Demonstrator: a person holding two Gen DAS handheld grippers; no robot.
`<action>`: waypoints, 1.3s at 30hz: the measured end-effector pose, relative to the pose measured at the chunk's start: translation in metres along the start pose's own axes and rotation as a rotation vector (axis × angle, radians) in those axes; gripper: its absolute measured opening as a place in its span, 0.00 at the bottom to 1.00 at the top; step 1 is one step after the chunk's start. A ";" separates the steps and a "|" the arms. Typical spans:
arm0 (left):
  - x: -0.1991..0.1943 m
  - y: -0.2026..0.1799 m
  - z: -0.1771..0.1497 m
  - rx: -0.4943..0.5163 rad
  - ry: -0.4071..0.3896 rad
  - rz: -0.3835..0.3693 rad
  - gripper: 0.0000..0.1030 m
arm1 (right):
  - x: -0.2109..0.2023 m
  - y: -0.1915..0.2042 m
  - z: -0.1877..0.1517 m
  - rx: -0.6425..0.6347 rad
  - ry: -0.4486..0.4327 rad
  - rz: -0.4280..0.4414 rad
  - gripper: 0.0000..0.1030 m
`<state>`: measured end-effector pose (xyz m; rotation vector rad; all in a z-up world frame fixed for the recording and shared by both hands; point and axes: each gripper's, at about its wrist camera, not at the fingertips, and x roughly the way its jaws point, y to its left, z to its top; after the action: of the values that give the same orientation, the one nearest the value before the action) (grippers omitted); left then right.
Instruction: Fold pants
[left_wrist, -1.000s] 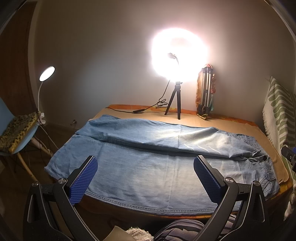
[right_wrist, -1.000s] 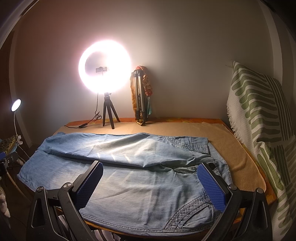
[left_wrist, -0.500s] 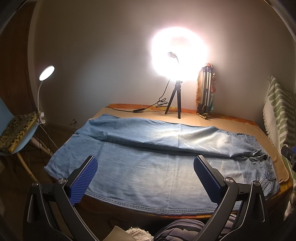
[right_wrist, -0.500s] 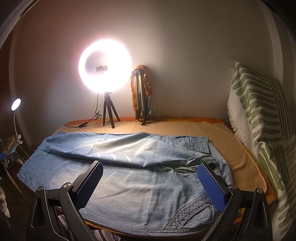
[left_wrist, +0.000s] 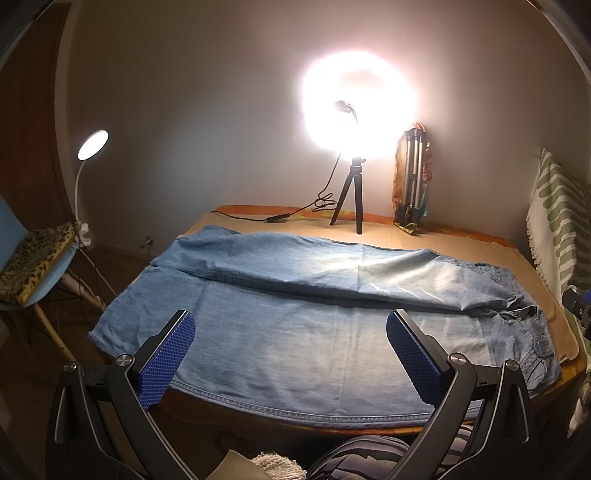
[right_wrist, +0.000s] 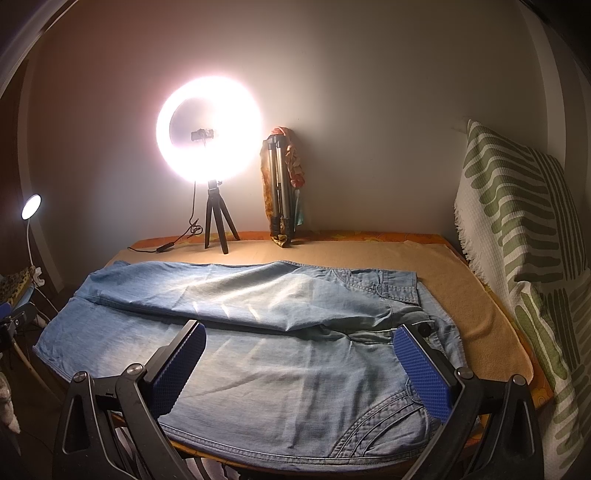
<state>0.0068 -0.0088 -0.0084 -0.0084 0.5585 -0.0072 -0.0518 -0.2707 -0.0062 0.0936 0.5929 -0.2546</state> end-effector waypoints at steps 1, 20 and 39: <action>0.001 0.001 0.000 0.001 0.002 0.003 1.00 | 0.000 0.000 0.000 -0.001 -0.001 0.001 1.00; 0.066 0.023 0.024 0.069 0.061 0.056 1.00 | 0.080 -0.002 0.060 -0.083 0.047 0.176 1.00; 0.169 0.104 0.066 -0.052 0.257 0.024 0.92 | 0.203 0.051 0.128 -0.261 0.138 0.330 1.00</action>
<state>0.1858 0.0941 -0.0435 -0.0523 0.8161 0.0299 0.1930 -0.2842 -0.0137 -0.0446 0.7325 0.1512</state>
